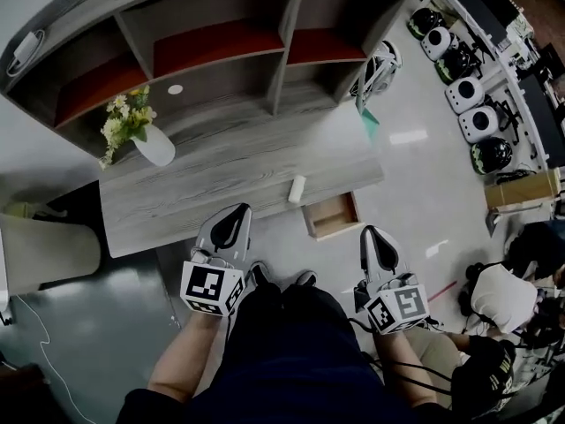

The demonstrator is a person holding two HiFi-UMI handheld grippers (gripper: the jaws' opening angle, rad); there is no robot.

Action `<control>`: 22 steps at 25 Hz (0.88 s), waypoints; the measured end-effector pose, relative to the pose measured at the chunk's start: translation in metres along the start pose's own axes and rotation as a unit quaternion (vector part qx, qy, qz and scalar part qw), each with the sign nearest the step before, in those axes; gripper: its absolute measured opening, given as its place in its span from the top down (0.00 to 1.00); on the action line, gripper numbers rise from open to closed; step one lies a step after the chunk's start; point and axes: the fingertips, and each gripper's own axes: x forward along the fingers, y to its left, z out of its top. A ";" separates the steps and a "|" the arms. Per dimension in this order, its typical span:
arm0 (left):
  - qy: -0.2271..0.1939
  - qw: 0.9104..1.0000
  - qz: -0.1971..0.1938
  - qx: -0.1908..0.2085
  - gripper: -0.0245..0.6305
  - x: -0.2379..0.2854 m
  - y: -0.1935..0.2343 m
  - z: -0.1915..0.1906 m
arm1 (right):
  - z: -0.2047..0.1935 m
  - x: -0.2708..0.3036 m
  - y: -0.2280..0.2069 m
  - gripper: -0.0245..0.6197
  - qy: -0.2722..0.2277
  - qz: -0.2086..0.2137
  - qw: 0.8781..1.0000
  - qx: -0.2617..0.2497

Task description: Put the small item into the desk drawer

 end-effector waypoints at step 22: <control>0.229 0.971 -0.075 -0.004 0.81 0.145 -0.040 -0.143 | -0.023 -0.014 -0.094 0.95 -0.015 -0.059 0.996 0.071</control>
